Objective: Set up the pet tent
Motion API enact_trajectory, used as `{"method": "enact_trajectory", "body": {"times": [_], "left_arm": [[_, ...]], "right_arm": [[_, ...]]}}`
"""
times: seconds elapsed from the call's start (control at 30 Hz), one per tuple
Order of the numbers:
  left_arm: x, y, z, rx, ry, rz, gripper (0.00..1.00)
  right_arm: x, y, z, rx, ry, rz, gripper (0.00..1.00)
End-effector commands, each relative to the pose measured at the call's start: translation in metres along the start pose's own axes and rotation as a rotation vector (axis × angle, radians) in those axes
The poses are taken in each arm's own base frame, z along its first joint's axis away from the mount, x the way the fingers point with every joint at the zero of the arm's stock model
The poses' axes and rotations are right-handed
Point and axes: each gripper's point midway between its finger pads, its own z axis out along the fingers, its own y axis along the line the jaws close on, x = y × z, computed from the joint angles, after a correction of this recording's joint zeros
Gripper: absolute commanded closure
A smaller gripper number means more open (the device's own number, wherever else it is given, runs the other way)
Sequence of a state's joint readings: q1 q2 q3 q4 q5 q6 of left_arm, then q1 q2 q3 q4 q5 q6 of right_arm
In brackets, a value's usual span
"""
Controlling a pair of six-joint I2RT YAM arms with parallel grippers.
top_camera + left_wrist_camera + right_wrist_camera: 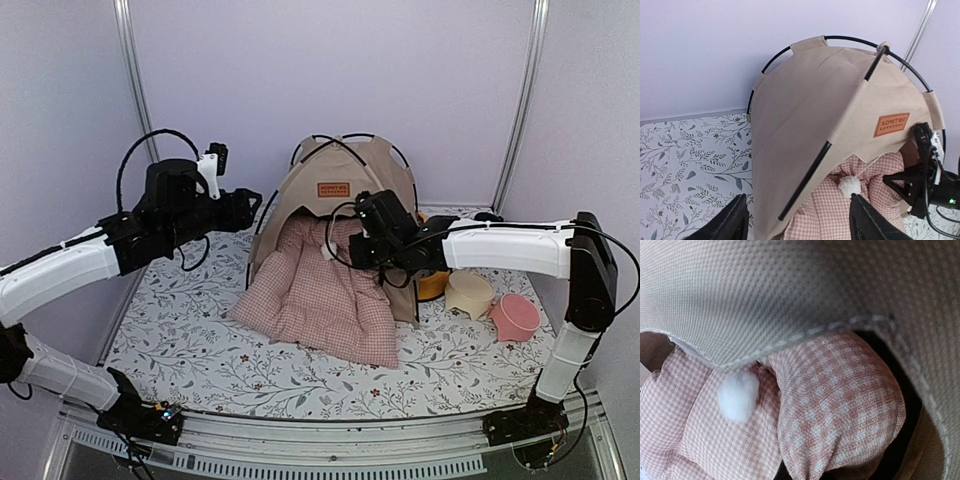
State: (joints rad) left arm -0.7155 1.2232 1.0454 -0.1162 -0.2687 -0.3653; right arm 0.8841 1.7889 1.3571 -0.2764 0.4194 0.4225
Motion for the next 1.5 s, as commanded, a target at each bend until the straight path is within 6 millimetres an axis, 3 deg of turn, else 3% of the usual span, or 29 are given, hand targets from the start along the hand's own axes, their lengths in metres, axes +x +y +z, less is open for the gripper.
{"method": "enact_trajectory", "body": {"times": [0.0,0.2,0.43,0.57,0.8,0.97,1.17,1.3,1.4,1.47], "left_arm": [[0.006,-0.002,0.032,0.051,0.108,0.117,0.32],[-0.012,-0.013,0.059,0.109,0.078,0.185,0.31],[-0.031,-0.005,0.084,0.080,0.060,0.217,0.35],[-0.031,-0.002,0.098,0.071,0.079,0.246,0.45],[-0.026,-0.018,0.108,0.154,0.118,0.289,0.69],[-0.030,-0.023,0.087,0.158,0.113,0.275,1.00],[-0.036,-0.039,0.028,0.138,0.060,0.254,1.00],[-0.030,-0.027,-0.001,0.099,0.060,0.176,1.00],[-0.018,-0.023,-0.011,0.104,0.086,0.131,1.00],[-0.010,-0.018,-0.012,0.087,0.102,0.105,1.00]], "right_arm": [[-0.023,0.007,0.000,-0.021,-0.058,0.005,0.99],[-0.028,0.017,0.001,-0.058,-0.062,-0.010,0.99],[-0.031,0.025,0.003,-0.091,-0.060,-0.014,0.99],[-0.035,0.027,0.001,-0.099,-0.067,-0.017,0.99],[-0.040,0.031,0.000,-0.114,-0.071,-0.030,0.99],[-0.052,0.037,-0.004,-0.130,-0.090,-0.041,0.99],[-0.076,0.053,-0.007,-0.168,-0.144,-0.065,0.99],[-0.087,0.069,0.003,-0.196,-0.173,-0.092,0.97],[-0.083,0.083,0.023,-0.216,-0.192,-0.116,0.90],[-0.079,0.088,0.038,-0.214,-0.182,-0.133,0.79]]}}
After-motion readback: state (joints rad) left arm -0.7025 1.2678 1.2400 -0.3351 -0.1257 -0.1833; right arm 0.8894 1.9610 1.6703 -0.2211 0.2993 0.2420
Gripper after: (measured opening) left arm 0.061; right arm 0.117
